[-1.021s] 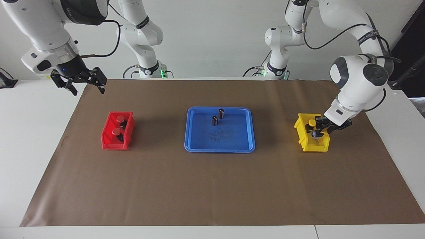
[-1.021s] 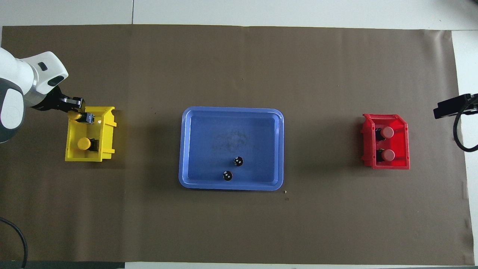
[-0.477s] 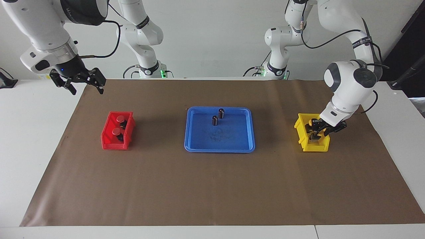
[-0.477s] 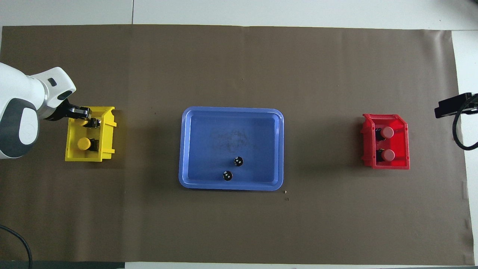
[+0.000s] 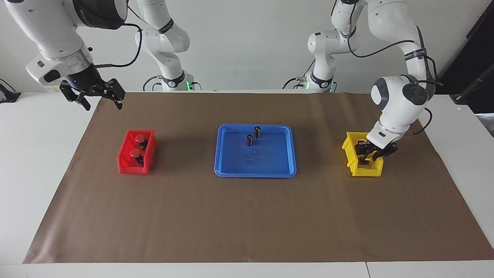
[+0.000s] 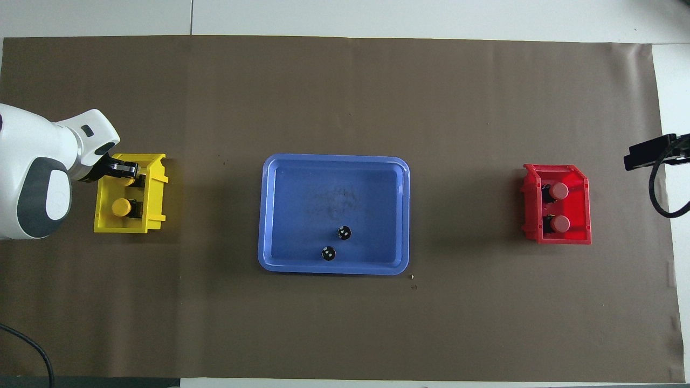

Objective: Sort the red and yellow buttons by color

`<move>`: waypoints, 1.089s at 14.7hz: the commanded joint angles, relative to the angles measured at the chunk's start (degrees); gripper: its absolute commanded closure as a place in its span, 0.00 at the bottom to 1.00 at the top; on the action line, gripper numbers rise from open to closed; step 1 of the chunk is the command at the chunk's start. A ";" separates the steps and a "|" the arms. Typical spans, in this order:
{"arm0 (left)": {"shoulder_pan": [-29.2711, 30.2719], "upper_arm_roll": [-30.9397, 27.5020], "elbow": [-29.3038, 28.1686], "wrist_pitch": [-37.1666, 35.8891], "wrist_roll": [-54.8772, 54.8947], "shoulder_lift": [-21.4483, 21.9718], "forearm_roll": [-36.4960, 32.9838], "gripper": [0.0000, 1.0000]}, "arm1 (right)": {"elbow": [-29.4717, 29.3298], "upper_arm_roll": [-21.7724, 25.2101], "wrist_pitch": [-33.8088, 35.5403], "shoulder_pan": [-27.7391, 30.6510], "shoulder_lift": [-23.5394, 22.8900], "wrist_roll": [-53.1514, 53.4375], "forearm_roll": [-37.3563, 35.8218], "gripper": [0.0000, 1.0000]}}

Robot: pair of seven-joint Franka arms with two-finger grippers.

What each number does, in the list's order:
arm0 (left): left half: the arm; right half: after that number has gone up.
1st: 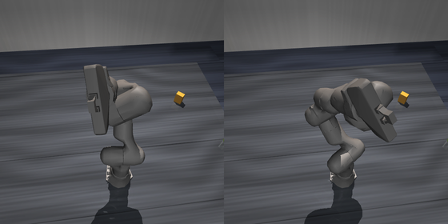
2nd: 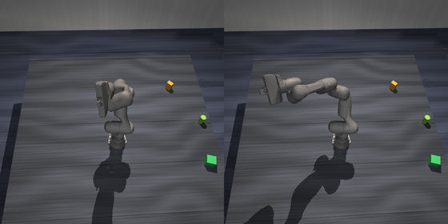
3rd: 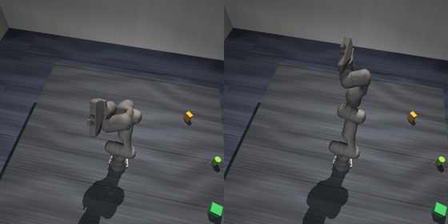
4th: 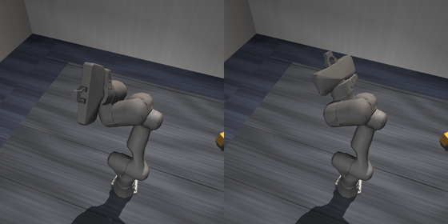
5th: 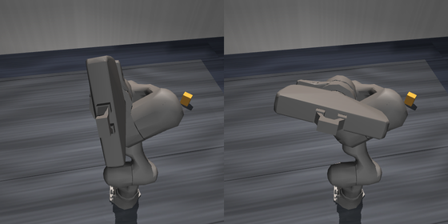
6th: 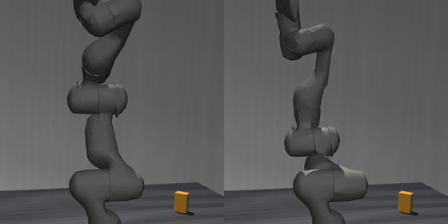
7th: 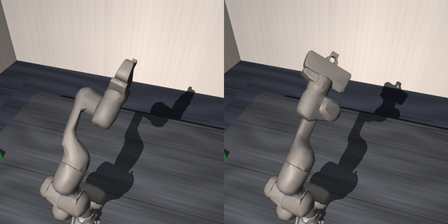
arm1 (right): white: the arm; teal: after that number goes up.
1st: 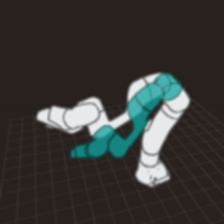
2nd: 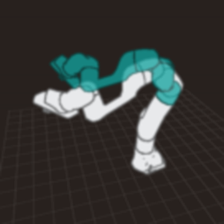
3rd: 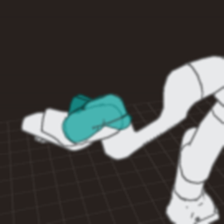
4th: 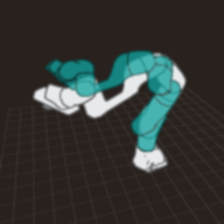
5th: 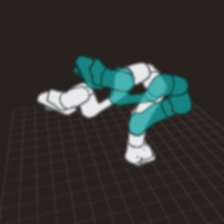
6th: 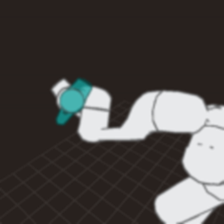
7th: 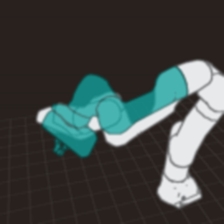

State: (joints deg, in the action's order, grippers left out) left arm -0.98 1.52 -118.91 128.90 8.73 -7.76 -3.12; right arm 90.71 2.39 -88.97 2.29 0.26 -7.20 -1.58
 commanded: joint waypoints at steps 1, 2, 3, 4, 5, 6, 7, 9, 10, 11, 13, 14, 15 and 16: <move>0.80 0.33 -1.51 1.35 0.67 1.52 -1.27 0.53 | -0.44 0.77 0.38 -0.71 0.00 0.96 -0.96 0.00; 0.80 0.33 -1.50 1.35 0.67 1.43 -1.27 0.43 | -0.44 0.77 0.38 -0.71 -0.17 0.96 -0.88 0.00; 0.80 0.33 -1.24 0.92 0.67 1.43 -1.27 0.37 | -0.44 0.77 0.38 -0.71 -0.26 0.96 -0.88 0.00; 0.80 0.33 -0.46 0.39 0.67 1.34 -1.27 0.33 | -0.53 0.60 0.38 -0.71 -0.44 0.96 -0.88 0.00; 0.80 0.33 0.68 -1.36 0.67 1.43 -1.27 0.31 | -0.79 0.60 0.38 -0.80 -0.61 0.96 -0.88 0.00; 0.72 0.33 3.13 -4.42 0.67 1.43 -1.36 0.28 | -0.88 0.60 0.38 -0.89 -0.79 0.96 -0.79 0.00; 0.72 0.33 6.37 -8.63 0.67 1.43 -1.36 0.20 | -0.79 0.60 0.46 -0.97 -0.79 0.96 -0.79 0.00; 0.28 0.33 13.32 -15.93 0.67 1.52 -1.36 0.02 | -0.71 0.60 0.46 -0.36 -0.79 0.61 -0.79 0.00; 0.01 0.42 16.57 -18.49 0.59 1.87 -1.36 0.00 | -0.53 0.60 0.46 -0.36 -0.70 0.61 -0.70 0.00; -0.07 0.50 19.39 -20.86 0.50 2.31 -1.36 0.00 | -0.44 0.68 0.46 -0.27 -0.70 0.61 -0.70 0.00; -0.08 0.86 27.37 -28.75 -0.12 2.05 -0.05 0.00 | -0.36 0.77 0.03 -0.18 -0.70 0.61 -0.53 0.00; -0.08 0.77 31.59 -33.06 -0.12 1.44 1.26 0.00 | -0.27 0.77 0.03 -0.18 -0.70 0.69 -0.52 0.00; -0.16 0.60 34.07 -35.97 -0.29 1.34 2.23 0.00 | -0.53 0.77 0.37 -0.27 -0.70 0.69 -0.52 0.00; -0.16 0.77 34.88 -37.66 -1.25 1.43 2.77 0.00 | -0.44 0.77 0.38 -0.36 -0.70 0.69 -0.52 0.00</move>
State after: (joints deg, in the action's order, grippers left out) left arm -1.07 2.21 -88.54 95.92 8.68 -4.68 -1.97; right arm 90.71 3.31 -88.94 1.86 -0.11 -7.20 -1.59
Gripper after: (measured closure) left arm 0.000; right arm 0.000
